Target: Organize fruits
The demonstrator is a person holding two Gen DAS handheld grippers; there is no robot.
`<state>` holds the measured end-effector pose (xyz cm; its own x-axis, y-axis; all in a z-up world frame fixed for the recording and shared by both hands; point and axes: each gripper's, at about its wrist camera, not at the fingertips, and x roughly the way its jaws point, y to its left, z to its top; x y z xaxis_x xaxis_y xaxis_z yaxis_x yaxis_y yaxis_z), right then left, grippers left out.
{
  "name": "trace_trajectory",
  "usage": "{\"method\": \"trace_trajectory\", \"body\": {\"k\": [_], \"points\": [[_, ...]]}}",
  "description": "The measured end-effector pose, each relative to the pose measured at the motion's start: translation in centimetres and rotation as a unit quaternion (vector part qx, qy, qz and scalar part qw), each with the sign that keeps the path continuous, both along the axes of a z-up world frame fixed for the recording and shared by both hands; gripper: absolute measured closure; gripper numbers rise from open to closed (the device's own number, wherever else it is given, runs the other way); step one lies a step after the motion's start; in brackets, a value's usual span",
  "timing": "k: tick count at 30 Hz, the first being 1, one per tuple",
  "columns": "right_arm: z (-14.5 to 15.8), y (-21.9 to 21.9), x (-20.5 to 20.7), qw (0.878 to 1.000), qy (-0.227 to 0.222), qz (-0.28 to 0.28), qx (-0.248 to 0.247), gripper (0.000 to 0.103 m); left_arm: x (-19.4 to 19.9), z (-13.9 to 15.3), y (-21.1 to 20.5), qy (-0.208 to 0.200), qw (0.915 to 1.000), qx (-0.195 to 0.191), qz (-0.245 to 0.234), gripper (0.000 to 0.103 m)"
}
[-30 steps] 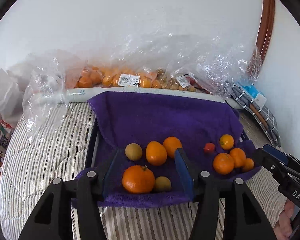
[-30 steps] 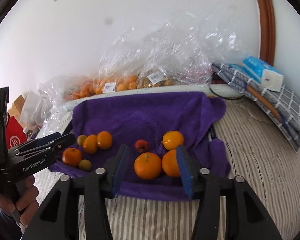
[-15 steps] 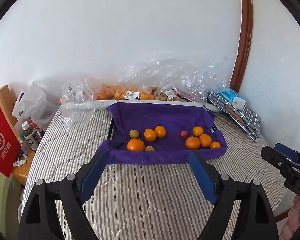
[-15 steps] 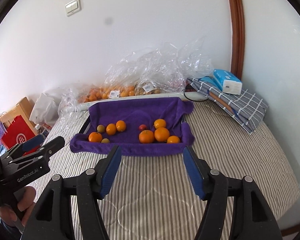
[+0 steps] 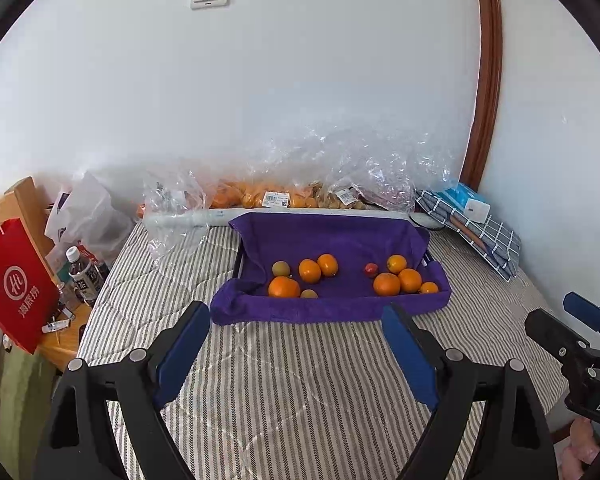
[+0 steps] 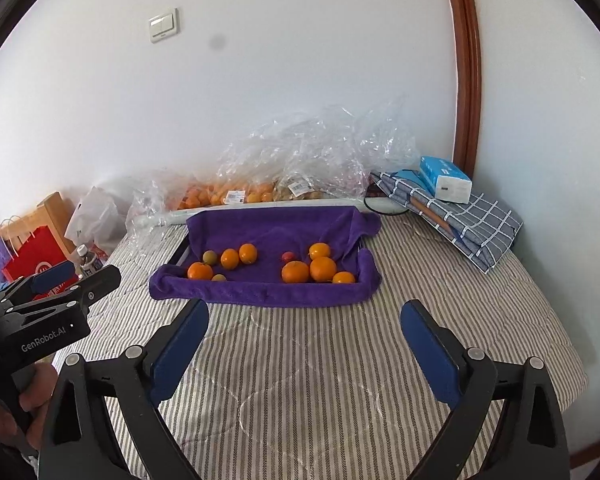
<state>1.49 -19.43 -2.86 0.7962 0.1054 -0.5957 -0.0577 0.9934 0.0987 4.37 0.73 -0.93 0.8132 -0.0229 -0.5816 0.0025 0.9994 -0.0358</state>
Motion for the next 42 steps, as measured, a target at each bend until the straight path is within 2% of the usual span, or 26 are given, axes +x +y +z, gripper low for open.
{"method": "trace_trajectory", "body": {"k": [12, 24, 42], "points": [[0.3, -0.1, -0.6, 1.000, -0.001, -0.007, 0.001, 0.007, -0.8, 0.9, -0.1, -0.010, 0.9999, 0.008, -0.002, 0.015], [0.7, -0.1, -0.9, 1.000, -0.003, -0.013, -0.001, 0.007, -1.0, 1.1, 1.1, -0.011, 0.9999, -0.002, 0.006, 0.015], [0.7, -0.6, -1.4, 1.000, 0.000, -0.024, 0.005, 0.007, -1.1, 1.2, 0.7, -0.008, 1.0000, 0.000, 0.001, 0.015]]}}
